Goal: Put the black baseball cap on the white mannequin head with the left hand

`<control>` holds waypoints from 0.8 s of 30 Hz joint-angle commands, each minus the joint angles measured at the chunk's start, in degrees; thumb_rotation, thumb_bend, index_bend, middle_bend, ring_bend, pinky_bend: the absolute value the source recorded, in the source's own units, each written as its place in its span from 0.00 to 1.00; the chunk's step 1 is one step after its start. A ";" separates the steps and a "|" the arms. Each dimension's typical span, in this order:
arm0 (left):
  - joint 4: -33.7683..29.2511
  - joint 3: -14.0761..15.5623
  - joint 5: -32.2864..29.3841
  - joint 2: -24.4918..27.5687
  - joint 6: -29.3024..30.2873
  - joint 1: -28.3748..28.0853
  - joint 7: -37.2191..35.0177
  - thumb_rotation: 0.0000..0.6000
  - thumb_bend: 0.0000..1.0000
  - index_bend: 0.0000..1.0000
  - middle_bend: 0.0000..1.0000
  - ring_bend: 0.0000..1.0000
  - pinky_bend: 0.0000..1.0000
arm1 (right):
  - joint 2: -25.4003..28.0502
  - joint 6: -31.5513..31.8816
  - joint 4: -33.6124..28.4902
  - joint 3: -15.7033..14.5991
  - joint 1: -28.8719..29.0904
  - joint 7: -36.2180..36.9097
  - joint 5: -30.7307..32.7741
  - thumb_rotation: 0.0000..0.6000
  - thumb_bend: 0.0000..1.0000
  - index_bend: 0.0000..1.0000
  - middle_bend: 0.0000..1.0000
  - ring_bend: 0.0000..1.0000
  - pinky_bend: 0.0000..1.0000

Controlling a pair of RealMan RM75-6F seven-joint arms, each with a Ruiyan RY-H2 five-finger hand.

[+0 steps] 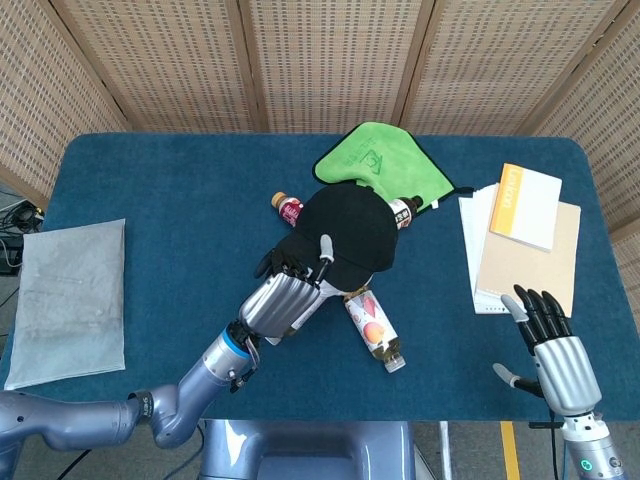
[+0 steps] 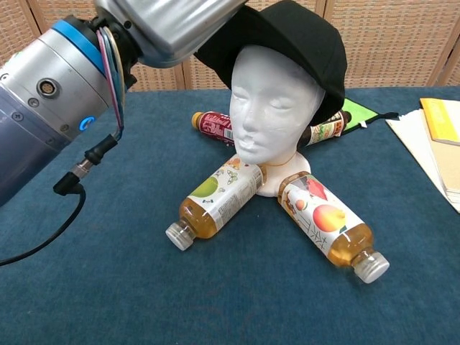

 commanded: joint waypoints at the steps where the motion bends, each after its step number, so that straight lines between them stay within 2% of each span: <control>1: -0.08 -0.09 0.20 0.08 0.29 0.19 -0.17 1.00 0.55 0.19 0.95 0.96 0.86 | -0.03 0.01 0.08 0.03 -0.01 -0.15 0.03 1.00 0.05 0.00 0.00 0.00 0.00; 4: -0.11 -0.08 0.42 0.21 0.25 0.29 -0.21 1.00 0.49 0.17 0.95 0.96 0.86 | -0.03 -0.05 0.09 0.02 0.00 -0.19 0.07 1.00 0.05 0.00 0.00 0.00 0.00; 11: -0.52 0.30 0.14 0.18 0.41 1.01 -0.72 1.00 0.46 0.14 0.95 0.96 0.86 | 0.09 0.08 0.02 0.08 -0.03 -0.16 0.08 1.00 0.05 0.00 0.00 0.00 0.00; 24: -0.09 3.29 2.58 0.23 3.62 4.16 -5.02 1.00 0.36 0.11 0.95 0.96 0.86 | 0.87 0.18 -1.00 -0.71 -0.10 -1.07 -1.37 1.00 0.05 0.00 0.00 0.00 0.00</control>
